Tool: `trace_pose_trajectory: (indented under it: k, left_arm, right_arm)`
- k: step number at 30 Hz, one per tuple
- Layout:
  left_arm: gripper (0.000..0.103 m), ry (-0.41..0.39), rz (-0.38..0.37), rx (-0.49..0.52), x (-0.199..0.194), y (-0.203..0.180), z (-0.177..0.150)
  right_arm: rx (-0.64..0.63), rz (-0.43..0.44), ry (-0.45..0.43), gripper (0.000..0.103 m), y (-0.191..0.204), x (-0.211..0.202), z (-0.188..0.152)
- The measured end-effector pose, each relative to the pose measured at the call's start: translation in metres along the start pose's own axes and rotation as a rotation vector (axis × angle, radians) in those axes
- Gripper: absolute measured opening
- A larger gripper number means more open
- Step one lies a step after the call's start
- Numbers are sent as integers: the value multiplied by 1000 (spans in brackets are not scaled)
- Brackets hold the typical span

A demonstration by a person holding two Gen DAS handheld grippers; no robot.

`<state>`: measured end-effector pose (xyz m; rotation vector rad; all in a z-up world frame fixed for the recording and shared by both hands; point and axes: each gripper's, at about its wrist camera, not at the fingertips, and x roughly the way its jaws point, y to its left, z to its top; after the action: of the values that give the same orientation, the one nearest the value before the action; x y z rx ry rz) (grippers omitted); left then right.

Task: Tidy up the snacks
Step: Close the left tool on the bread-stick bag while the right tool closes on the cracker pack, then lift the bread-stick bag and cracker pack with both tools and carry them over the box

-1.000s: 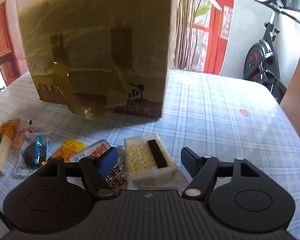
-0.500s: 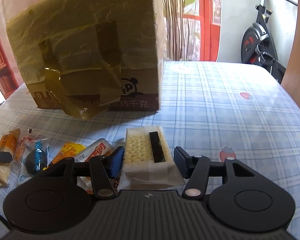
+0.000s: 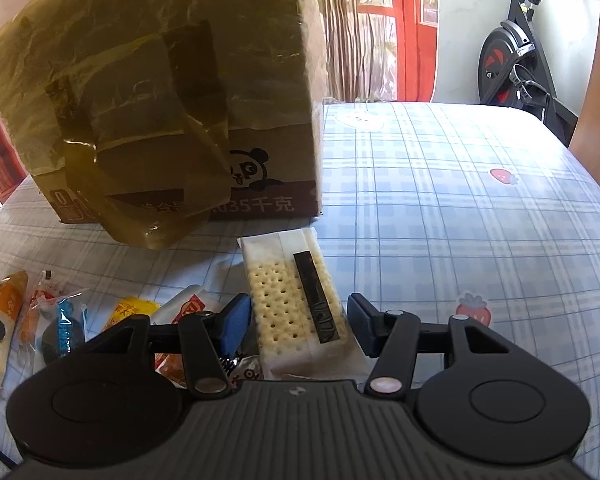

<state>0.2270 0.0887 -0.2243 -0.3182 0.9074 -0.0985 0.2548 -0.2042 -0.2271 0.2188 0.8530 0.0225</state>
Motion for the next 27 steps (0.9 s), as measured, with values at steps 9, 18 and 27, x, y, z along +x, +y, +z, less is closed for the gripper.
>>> trace_pose_trajectory:
  k: [9, 18, 27]
  left_arm:
    - [49, -45, -25, 8, -11, -3, 1]
    - [49, -140, -40, 26, -30, -7, 3]
    - [49, -186, -56, 59, -43, -15, 11]
  right_arm:
    - [42, 4, -19, 54, -4, -1, -2]
    - [114, 58, -67, 54, -10, -20, -6]
    - [177, 87, -163, 54, -13, -52, -5]
